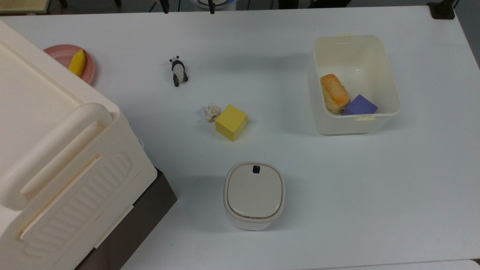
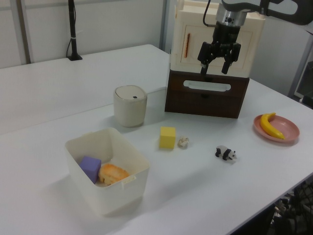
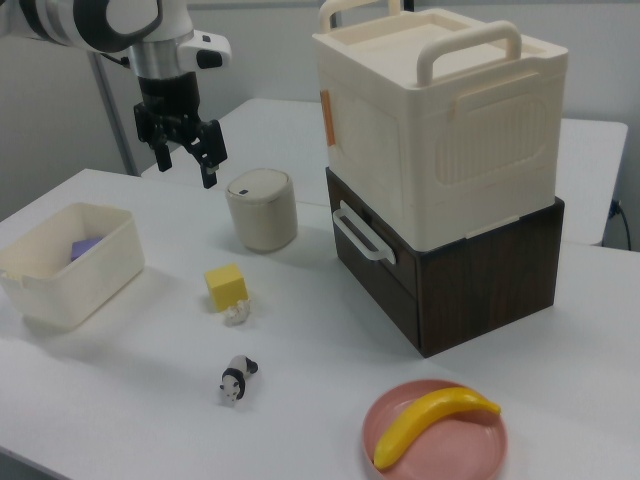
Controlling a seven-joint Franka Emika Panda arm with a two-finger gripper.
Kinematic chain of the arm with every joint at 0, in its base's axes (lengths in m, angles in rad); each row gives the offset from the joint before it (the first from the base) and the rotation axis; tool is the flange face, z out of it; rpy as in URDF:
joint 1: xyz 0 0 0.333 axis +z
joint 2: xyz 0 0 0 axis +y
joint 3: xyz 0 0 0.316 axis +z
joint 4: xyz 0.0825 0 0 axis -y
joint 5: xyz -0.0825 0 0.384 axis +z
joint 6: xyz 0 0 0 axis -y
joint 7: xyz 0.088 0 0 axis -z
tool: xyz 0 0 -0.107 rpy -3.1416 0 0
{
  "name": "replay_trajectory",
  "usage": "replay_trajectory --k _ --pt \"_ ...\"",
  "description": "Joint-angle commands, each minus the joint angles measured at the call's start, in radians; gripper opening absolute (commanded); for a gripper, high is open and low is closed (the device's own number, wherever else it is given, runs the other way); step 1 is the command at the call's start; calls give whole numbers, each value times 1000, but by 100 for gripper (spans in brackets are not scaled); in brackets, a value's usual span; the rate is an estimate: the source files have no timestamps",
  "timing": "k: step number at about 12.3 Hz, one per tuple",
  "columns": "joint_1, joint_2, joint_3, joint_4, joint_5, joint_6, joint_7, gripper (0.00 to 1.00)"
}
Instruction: Open the trash can
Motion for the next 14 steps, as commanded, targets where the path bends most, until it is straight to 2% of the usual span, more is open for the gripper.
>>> replay_trajectory --k 1,9,10,11,12,13,14 --pt "3 -1 -10 15 6 -24 -2 100" --pt "3 13 -10 15 6 -1 0 99" --pt "6 13 -9 15 6 0 0 58" --pt "6 16 -9 15 6 0 -6 27" --pt "9 19 -3 15 4 3 -8 11" --pt "9 28 -1 15 6 3 -3 6" --pt "9 33 0 15 7 3 1 6"
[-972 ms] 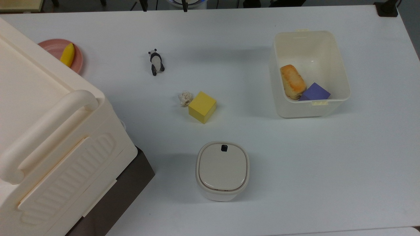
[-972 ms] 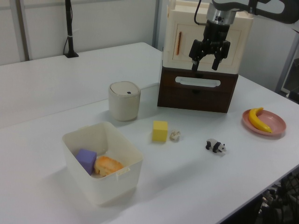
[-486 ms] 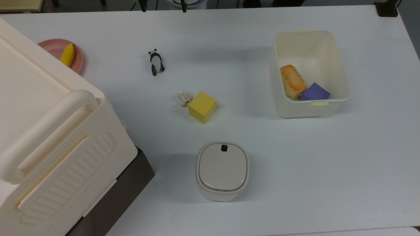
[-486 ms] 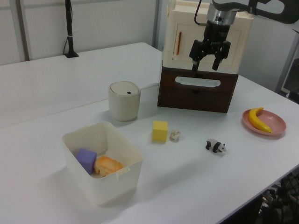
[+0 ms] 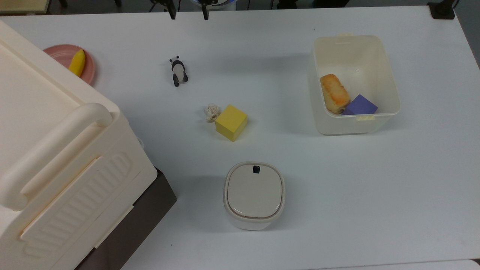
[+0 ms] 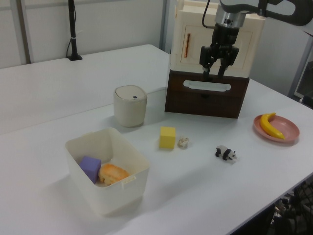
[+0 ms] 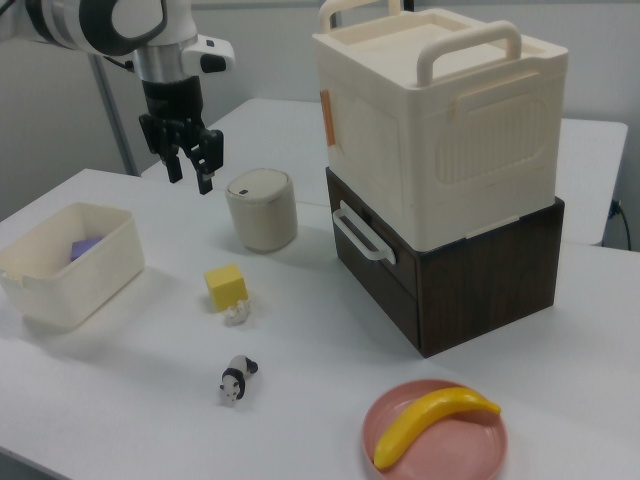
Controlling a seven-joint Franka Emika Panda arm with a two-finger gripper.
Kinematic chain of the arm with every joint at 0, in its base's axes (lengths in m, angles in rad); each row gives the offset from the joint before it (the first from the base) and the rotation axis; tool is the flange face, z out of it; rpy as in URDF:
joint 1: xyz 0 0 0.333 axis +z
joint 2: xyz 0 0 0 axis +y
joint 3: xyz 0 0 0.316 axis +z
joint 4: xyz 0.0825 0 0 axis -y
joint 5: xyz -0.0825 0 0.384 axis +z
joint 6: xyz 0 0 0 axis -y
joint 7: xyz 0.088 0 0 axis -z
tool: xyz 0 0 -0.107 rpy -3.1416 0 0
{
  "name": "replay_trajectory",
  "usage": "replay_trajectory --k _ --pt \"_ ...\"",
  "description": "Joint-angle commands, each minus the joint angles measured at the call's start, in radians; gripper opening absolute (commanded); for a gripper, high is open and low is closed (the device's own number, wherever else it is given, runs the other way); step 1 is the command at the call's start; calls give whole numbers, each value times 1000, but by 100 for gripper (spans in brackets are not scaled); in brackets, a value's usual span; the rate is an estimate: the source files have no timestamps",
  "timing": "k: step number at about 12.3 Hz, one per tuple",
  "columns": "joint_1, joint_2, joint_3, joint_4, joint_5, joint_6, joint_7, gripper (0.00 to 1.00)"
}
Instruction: Open the trash can
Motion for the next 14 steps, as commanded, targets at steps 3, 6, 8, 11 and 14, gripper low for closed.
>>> replay_trajectory --k 3,6,8,11,14 --pt "11 32 -1 14 12 61 5 6" --pt "46 99 0 17 6 210 8 6" --pt "114 174 0 69 9 352 11 6" --pt "166 222 -1 81 7 500 -26 7" --pt "185 243 -1 81 7 580 -32 7"
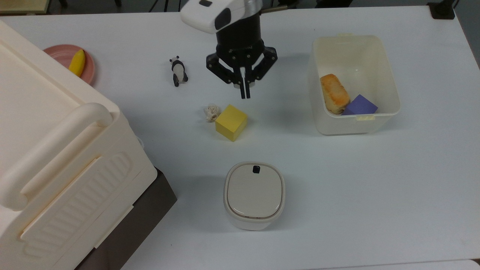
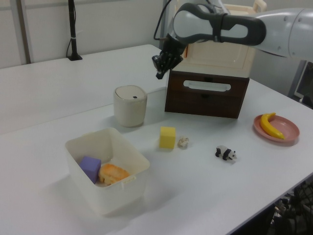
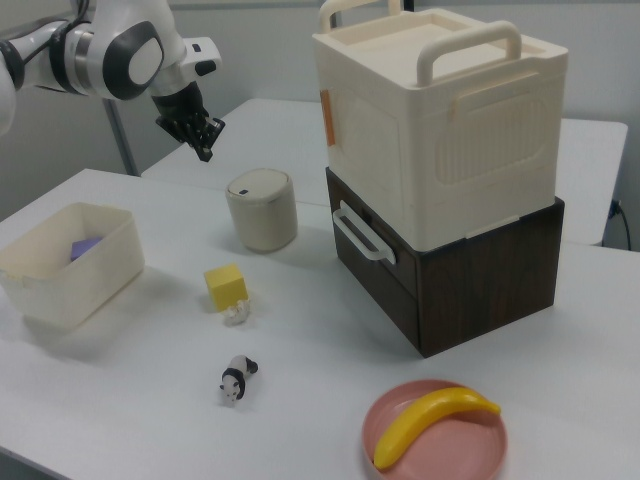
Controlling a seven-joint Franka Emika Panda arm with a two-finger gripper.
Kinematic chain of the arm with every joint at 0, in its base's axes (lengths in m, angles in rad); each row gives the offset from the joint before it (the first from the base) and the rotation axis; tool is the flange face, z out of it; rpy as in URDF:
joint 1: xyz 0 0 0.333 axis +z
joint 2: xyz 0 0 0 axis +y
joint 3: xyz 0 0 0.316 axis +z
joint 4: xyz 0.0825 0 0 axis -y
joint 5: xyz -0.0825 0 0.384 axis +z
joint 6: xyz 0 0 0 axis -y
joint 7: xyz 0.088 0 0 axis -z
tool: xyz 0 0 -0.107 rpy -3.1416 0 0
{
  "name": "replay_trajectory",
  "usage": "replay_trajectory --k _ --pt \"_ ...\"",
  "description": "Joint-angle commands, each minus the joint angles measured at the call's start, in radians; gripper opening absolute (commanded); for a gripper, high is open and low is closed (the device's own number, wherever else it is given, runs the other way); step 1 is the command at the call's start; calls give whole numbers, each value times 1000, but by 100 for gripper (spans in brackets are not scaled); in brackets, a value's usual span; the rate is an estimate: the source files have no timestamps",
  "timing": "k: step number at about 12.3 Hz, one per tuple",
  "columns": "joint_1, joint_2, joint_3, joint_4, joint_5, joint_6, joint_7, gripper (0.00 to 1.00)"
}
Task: Open the trash can
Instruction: 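Move the gripper over the cream trash can and lower toward its lid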
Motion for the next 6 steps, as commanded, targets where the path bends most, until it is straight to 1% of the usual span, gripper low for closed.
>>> replay_trajectory --k 1,6 --pt "14 34 -7 22 7 88 -26 7" --pt "7 127 -11 22 6 258 -21 7"
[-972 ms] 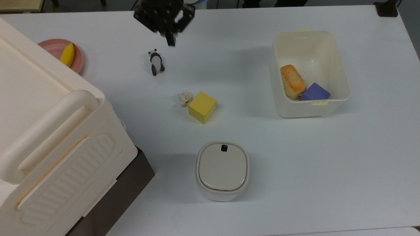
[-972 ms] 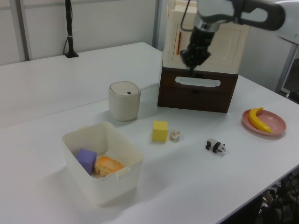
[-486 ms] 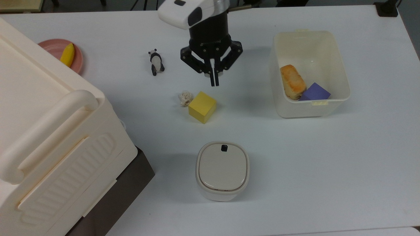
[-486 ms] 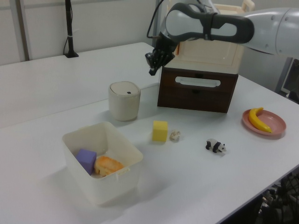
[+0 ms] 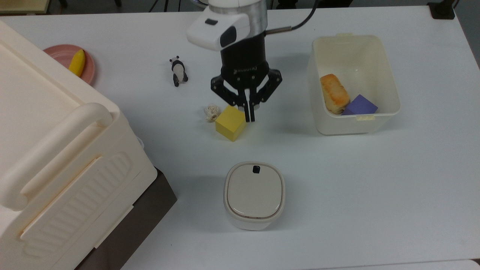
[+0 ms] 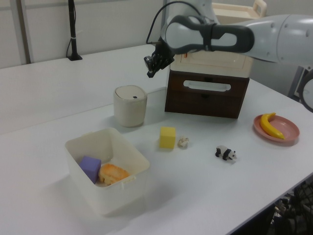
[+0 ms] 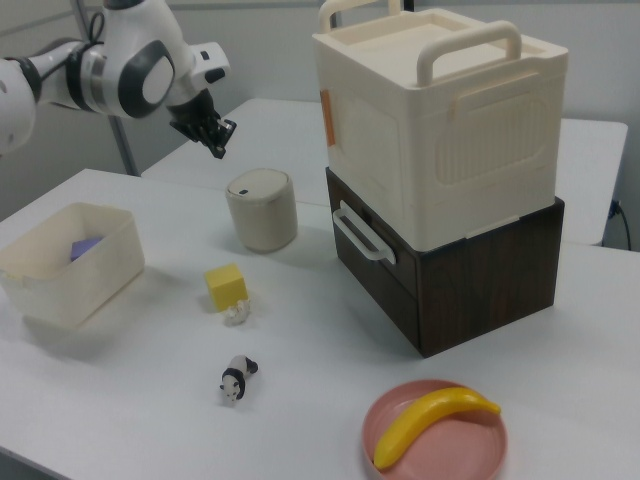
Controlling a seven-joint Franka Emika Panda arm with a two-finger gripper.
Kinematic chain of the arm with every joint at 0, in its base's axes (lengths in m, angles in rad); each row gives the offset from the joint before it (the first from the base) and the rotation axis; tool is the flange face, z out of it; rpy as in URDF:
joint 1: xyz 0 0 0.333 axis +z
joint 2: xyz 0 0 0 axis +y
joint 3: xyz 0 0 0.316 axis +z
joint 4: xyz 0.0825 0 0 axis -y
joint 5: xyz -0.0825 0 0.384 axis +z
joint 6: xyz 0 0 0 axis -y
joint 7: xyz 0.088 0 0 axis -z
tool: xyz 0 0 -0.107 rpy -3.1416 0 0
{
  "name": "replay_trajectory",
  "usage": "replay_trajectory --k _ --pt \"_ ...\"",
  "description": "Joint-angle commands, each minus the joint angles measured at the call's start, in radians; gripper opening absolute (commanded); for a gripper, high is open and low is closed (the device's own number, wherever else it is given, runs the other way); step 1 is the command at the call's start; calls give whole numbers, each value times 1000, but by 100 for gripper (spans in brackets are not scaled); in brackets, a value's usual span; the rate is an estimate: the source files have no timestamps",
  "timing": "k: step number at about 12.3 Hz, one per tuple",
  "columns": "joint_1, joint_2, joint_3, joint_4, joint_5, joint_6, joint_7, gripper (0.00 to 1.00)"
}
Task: Open the trash can
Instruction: 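Move the gripper over the cream trash can and lower toward its lid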
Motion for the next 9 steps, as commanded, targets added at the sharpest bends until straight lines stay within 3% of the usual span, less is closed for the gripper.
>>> replay_trajectory --k 1,9 --pt "2 78 -11 22 6 102 -19 7" --pt "13 144 -13 22 1 215 -25 7"
